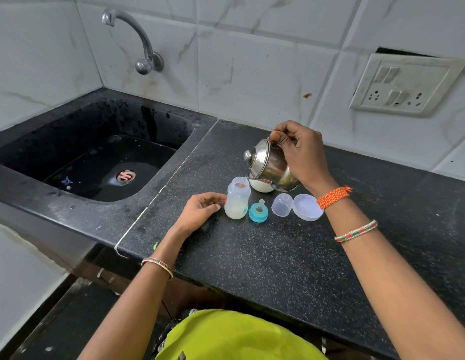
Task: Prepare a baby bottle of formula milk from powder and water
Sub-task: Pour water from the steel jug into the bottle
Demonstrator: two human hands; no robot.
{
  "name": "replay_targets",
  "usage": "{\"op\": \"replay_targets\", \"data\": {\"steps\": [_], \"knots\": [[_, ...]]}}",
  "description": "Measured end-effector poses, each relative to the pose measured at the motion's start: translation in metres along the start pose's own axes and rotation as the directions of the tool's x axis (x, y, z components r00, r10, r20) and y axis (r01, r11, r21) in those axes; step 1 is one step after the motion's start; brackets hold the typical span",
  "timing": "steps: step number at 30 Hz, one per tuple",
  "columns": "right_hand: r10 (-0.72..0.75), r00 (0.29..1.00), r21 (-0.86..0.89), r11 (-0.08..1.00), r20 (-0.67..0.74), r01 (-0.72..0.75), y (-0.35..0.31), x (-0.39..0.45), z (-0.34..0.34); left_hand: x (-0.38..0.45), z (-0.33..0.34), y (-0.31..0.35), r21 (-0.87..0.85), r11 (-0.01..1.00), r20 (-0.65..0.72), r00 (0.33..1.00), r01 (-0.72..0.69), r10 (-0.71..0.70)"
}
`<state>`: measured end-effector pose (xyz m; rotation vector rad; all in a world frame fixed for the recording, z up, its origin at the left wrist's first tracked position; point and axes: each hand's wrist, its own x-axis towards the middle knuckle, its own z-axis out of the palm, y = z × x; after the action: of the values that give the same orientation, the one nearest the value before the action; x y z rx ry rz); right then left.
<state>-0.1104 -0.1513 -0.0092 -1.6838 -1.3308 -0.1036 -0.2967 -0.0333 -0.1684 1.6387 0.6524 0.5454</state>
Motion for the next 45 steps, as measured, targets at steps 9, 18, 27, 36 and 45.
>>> {"op": "replay_targets", "data": {"steps": [9, 18, 27, 36, 45], "knots": [[0.0, 1.0, -0.044, 0.999, -0.006, 0.0, -0.002, -0.002, 0.0, 0.0, -0.001, -0.002, 0.007, 1.0, 0.006, 1.0, 0.018, -0.018], [-0.021, 1.0, -0.091, 0.996, 0.004, 0.022, -0.005, -0.004, 0.002, 0.001, -0.002, -0.002, 0.016, 1.0, 0.009, 1.0, 0.025, -0.025], [-0.041, 0.999, -0.178, 0.983, 0.018, 0.044, -0.01, -0.004, 0.003, -0.003, -0.002, 0.002, 0.006, 1.0, 0.01, 1.0, 0.027, -0.027], [-0.059, 0.998, -0.19, 0.98, 0.027, 0.063, -0.011, -0.003, 0.007, -0.004, -0.002, 0.004, 0.019, 0.999, 0.008, 1.0, 0.026, -0.026], [-0.098, 0.994, -0.205, 0.973, 0.043, 0.105, -0.009, -0.002, 0.011, -0.003, -0.003, 0.002, 0.02, 1.0, 0.017, 1.0, 0.018, -0.018]]}}
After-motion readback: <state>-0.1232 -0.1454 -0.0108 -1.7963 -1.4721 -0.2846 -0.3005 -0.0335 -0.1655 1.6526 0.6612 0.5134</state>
